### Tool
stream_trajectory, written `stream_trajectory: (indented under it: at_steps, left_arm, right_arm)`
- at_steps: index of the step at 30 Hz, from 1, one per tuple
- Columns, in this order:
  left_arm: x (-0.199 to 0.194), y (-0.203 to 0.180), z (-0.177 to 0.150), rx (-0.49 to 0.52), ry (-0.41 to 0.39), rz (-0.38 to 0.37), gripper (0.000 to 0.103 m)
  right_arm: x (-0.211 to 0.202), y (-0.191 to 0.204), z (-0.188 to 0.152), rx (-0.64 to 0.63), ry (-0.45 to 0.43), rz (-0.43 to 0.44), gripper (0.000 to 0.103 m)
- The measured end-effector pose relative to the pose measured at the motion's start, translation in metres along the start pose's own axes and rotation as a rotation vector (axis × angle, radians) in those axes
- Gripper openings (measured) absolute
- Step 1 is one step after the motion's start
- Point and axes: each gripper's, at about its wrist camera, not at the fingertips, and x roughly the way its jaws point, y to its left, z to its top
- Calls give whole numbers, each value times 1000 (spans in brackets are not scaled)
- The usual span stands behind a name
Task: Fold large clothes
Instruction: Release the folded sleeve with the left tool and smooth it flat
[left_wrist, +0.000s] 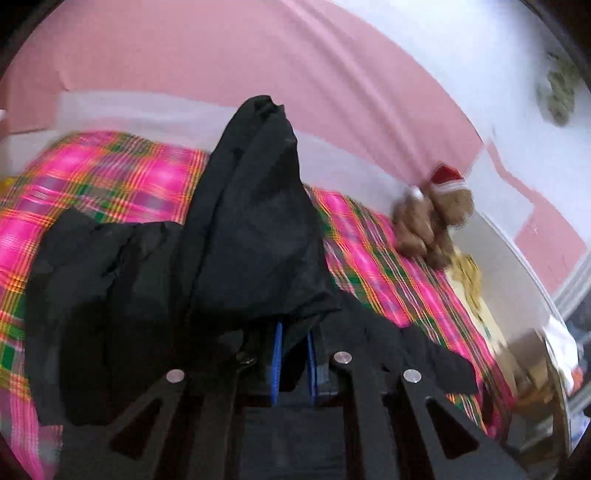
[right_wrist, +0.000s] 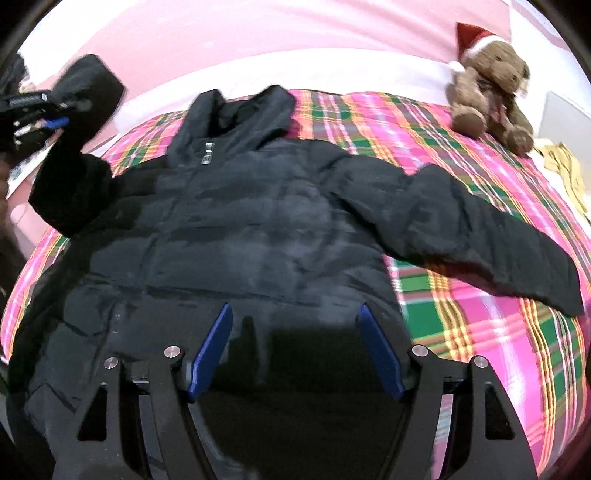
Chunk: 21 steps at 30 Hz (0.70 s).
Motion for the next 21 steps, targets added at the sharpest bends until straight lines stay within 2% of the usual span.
stream_trajectory:
  at_steps: [3,5,6,7,9,12,17,19,21]
  left_arm:
    - [41,-23,-16,16,77,-51,12]
    - [65,-33,-28,29,125,-77,17]
    - [72,-36,-33,28,146,-81,31]
    - [78,-37,-39,21,165,-91,52]
    - [86,-42,-45,6,176,-119,67]
    - [74,-47,-47,-1,179,-170,81]
    - [29,-47,-35,32,109,-219,83]
    - [12,-32,-26,44,55,-172,83]
    - [1,-5,-15,45,8,-76,83]
  right_arm:
    - [3,-16,-4,23,6,-13,71]
    - [6,-25,-5,38,10,-17,71]
    - [8,-29,-6,47,12,-18,71]
    - [9,-32,-7,56,13,-18,71]
    - [9,-38,-8,69,13,-14,71]
    - [8,-42,-8,83,5,-7,71]
    - [-4,-40,5,96,-50,18,71]
    - [-7,-34,16,88,-73,43,71]
    - [-4,-25,27,78,-83,73,71]
